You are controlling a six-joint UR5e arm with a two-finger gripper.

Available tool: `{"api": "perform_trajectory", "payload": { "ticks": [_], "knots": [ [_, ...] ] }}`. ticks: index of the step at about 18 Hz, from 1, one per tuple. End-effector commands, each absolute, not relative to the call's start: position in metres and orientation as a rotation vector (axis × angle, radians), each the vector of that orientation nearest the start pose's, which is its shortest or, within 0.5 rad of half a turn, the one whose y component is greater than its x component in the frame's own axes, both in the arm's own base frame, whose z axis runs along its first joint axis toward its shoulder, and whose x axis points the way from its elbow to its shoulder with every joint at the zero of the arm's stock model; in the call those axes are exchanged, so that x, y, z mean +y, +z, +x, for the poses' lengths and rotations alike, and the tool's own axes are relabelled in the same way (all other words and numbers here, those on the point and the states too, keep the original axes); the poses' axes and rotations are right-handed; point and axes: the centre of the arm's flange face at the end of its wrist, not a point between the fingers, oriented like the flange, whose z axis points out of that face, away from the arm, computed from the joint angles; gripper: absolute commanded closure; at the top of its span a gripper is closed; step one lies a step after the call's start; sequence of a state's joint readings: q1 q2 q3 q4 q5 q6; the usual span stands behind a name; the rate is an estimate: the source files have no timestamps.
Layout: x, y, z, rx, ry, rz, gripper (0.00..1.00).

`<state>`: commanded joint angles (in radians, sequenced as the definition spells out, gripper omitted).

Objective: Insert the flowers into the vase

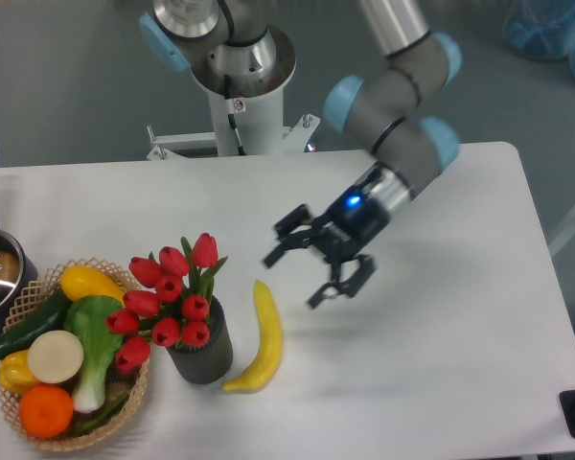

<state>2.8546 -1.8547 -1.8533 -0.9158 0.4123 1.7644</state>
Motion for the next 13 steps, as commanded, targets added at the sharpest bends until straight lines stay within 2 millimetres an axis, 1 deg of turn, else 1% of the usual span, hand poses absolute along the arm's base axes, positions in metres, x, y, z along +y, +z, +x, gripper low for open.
{"api": "perform_trajectory", "payload": {
  "ticks": [1,2,3,4,5,7,9,10,11,13],
  "knots": [
    [0.362,0.341,-0.475,0.504,0.052,-1.953,0.00],
    [0.352,0.351,-0.478,0.475,0.070,-2.011,0.00],
    [0.341,0.359,-0.476,0.451,0.092,-2.089,0.00],
    [0.327,0.364,-0.478,0.435,0.128,-2.159,0.00],
    [0.319,0.368,-0.481,0.434,0.154,-2.207,0.00],
    [0.310,0.378,-0.480,0.443,0.202,-2.267,0.00],
    [0.291,0.390,-0.483,0.449,0.283,-2.381,0.00],
    [0.281,0.394,-0.490,0.452,0.318,-2.418,0.00],
    [0.274,0.398,-0.496,0.465,0.348,-2.443,0.00],
    [0.266,0.399,-0.498,0.545,0.392,-2.489,0.00]
  ]
}}
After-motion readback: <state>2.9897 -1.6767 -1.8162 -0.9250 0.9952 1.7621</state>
